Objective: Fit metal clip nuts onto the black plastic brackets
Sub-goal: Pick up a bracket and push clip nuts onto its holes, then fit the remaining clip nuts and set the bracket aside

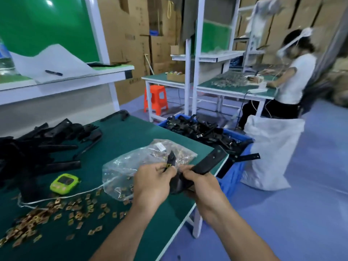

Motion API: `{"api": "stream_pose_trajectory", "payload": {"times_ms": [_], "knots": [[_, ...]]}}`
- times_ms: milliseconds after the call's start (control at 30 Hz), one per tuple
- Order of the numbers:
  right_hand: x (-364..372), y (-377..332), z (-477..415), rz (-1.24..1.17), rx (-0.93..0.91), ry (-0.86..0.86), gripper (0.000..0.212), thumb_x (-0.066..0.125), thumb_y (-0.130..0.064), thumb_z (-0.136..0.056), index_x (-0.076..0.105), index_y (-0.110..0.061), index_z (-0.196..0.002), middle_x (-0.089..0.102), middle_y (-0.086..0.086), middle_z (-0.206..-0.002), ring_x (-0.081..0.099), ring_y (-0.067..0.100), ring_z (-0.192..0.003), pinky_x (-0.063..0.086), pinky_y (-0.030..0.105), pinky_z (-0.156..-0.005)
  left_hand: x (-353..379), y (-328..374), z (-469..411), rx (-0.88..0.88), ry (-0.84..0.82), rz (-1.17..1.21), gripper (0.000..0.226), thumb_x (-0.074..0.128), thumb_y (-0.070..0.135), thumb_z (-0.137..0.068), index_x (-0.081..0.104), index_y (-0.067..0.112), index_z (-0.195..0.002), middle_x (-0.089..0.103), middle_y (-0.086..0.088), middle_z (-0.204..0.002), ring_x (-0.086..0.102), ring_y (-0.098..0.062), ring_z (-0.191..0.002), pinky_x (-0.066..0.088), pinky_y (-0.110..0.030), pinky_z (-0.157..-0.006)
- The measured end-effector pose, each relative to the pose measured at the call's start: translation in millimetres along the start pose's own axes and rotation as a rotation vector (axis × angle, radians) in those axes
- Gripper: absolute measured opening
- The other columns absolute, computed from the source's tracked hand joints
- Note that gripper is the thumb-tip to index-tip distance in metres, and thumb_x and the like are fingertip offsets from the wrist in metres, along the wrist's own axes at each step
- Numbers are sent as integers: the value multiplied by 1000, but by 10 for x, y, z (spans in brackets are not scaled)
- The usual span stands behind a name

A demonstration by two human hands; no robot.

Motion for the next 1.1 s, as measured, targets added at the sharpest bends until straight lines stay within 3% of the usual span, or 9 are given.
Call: {"api": "stream_pose_trajectory", "payload": {"times_ms": [100, 200, 333, 433, 533, 633, 833, 967, 1100], "knots": [[-373, -13, -174, -53, 94, -1, 24, 52, 2, -91, 69, -12, -101, 74, 9, -87, 67, 24, -82, 52, 37, -72, 469, 44, -129, -114, -109, 133, 19, 75, 31, -80, 75, 44, -66, 72, 13, -61, 67, -4, -57, 49, -20, -50], [-694, 23, -433, -140, 187, 34, 26, 52, 5, -92, 62, -8, -112, 73, 13, -91, 71, 25, -81, 58, 35, -65, 797, 48, -357, -161, -280, 76, 32, 68, 48, -74, 74, 17, -69, 68, 4, -57, 59, -15, -49, 41, -23, -46], [-869, -183, -1106, -195, 313, 55, 14, 51, 1, -91, 61, -9, -88, 67, 8, -76, 67, 18, -62, 53, 27, -49, 1108, 256, -900, -277, -418, 193, 34, 78, 41, -79, 75, 8, -77, 69, -4, -56, 54, -12, -38, 38, -16, -38], [-872, -777, -1952, -308, 198, 98, 7, 56, -14, -98, 58, -7, -97, 66, 13, -96, 68, 25, -86, 61, 38, -68, 1270, 621, -1403, -455, -490, 666, 43, 68, 31, -96, 62, -3, -123, 73, -19, -103, 72, -22, -80, 62, -29, -66], [-910, -770, -2427, -130, 287, 163, 35, 58, -38, -100, 52, -11, -121, 62, 21, -114, 64, 35, -109, 52, 47, -95, 1256, 645, -1702, -491, -503, 597, 66, 64, 38, -99, 40, 4, -150, 44, -23, -152, 57, -35, -127, 54, -43, -97], [-829, -442, -2486, 196, 239, 236, 8, 62, -21, -93, 57, -15, -96, 51, 5, -69, 51, 18, -57, 45, 29, -57, 964, 568, -1711, -237, -452, 339, 42, 69, 33, -96, 61, 22, -136, 62, -2, -139, 64, -14, -118, 56, -28, -89], [-137, -279, -1948, 438, -172, 159, 21, 60, -18, -83, 76, -29, -77, 73, -11, -73, 66, 6, -67, 50, 24, -61, -232, 196, -1323, 82, -132, 174, 23, 74, 20, -79, 81, 40, -89, 79, 13, -89, 74, -3, -88, 52, -23, -80], [455, -419, -1388, 577, -323, -64, 21, 61, -19, -78, 75, -34, -78, 72, -11, -70, 65, 3, -64, 52, 22, -63, -944, -361, -1052, -25, 128, 86, 32, 76, 12, -83, 79, 44, -81, 78, 11, -76, 73, 0, -75, 52, -24, -75], [1090, -369, -847, 575, -301, -422, 24, 62, -5, -84, 75, -24, -76, 72, 4, -68, 69, 19, -64, 60, 43, -72, -1470, -865, -797, -104, 244, 32, 35, 73, 13, -90, 78, 44, -76, 77, 15, -77, 71, 3, -78, 51, -23, -80]]}}
Point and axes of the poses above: each hand's wrist, its own z-axis away from the middle knuckle, its own x-axis out of the palm, y = z × x, the point moved 6 cm from there along -z, towards the middle knuckle
